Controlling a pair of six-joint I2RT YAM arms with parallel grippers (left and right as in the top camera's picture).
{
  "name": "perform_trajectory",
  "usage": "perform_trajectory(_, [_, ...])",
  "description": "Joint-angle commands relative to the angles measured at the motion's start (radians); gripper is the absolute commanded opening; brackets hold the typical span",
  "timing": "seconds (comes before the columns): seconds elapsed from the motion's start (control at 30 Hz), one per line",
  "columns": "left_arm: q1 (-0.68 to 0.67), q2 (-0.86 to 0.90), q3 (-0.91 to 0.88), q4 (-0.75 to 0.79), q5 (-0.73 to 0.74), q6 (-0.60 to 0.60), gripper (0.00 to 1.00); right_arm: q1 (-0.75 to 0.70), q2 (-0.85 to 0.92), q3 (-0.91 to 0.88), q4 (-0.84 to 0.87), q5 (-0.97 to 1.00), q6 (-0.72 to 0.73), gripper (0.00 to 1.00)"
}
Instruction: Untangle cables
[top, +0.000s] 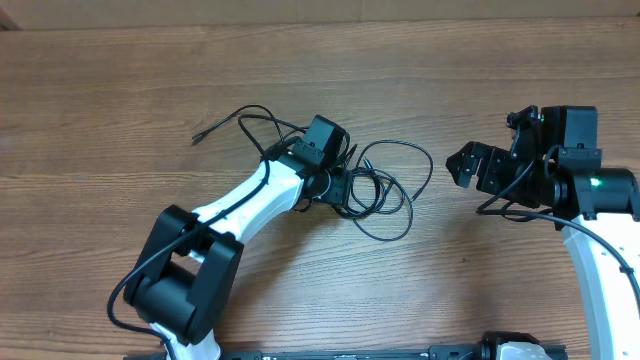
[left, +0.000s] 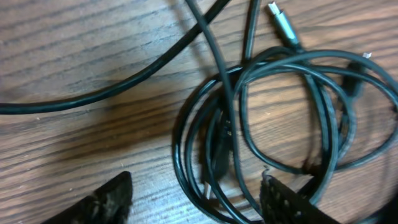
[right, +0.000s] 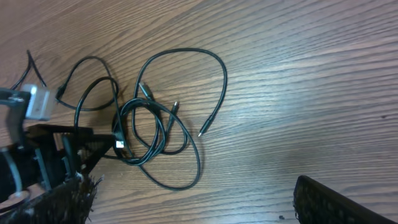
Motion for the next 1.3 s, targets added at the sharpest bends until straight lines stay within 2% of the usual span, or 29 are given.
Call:
perform_trajectory(0.0, [-0.003,0.045,-0.001,0.013,-0.022,-0.030,0.62,0.000,0.003,-0.003,0.003,-0.027,-0.011,1.00])
perform_trajectory(0.13, [-0.003,0.091,-0.001,0.023,-0.002,-0.057,0.55,0.000,0.003,-0.003,0.002,-0.027,-0.011,1.00])
perform_trajectory(0.2, [-0.003,0.109,-0.001,0.020,0.021,-0.056,0.42,0.000,0.003,-0.003,0.003,-0.027,-0.011,1.00])
perform_trajectory(0.3, [-0.003,0.113,-0.001,0.011,0.039,-0.056,0.04,0.000,0.003,-0.003,0.003,-0.027,-0.011,1.00])
perform_trajectory(0.53, [0.001,0.042,0.100,-0.083,0.038,-0.014,0.05,0.000,0.003,-0.003,0.013,-0.089,-0.034,1.00])
perform_trajectory(0.7, [0.001,-0.054,0.254,-0.224,0.040,0.014,0.04,0.024,0.003,-0.003,0.071,-0.238,-0.075,1.00])
perform_trajectory(0.87, [0.001,-0.147,0.378,-0.348,0.058,0.041,0.04,0.102,0.011,-0.003,0.131,-0.251,-0.075,1.00])
perform_trajectory(1.03, [0.001,-0.226,0.418,-0.378,0.165,0.084,0.04,0.181,0.058,-0.003,0.171,-0.231,-0.074,1.00])
perform_trajectory(1.27, [0.001,-0.312,0.418,-0.388,0.265,0.088,0.05,0.217,0.148,-0.003,0.247,-0.232,-0.037,1.00])
